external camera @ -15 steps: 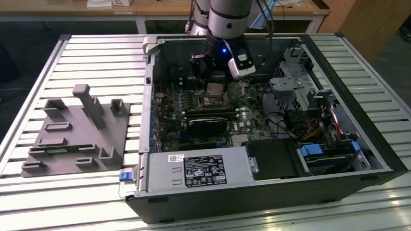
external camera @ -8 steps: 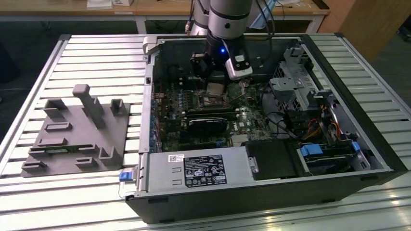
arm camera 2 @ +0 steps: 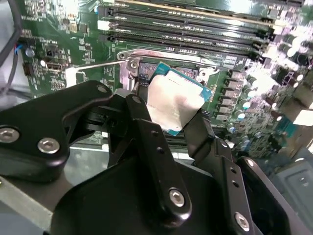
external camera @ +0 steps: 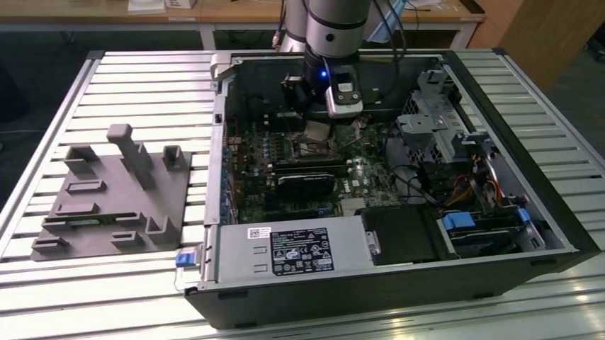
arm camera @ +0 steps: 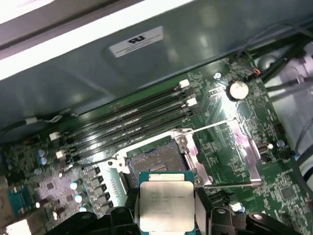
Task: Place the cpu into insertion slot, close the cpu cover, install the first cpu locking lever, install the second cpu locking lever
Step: 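Place the cpu into insertion slot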
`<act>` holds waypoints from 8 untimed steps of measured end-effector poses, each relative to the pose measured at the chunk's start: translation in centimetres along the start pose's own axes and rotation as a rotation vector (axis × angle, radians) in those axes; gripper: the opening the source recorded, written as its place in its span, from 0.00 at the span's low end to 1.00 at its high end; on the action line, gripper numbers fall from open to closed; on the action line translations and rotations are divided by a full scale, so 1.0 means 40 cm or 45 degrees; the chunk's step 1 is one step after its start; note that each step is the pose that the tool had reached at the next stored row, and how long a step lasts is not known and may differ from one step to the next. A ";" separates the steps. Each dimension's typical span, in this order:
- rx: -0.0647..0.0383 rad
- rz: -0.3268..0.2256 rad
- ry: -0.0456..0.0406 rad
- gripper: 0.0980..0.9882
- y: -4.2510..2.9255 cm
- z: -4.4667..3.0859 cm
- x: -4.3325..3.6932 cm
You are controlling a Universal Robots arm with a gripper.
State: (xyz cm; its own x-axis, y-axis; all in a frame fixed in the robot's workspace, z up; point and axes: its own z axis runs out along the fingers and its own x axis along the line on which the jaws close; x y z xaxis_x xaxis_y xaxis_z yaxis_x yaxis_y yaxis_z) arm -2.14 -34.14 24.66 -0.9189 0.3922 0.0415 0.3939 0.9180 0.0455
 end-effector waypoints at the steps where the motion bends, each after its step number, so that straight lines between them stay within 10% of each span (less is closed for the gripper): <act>1: -0.001 0.017 -0.001 0.50 0.000 0.000 0.000; 8: -0.006 0.139 -0.006 0.50 0.000 0.000 0.000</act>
State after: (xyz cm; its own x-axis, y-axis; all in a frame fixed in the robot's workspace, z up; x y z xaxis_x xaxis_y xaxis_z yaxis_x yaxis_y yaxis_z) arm -2.15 -34.14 24.65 -0.8707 0.4900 0.0415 0.4916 0.8697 0.0456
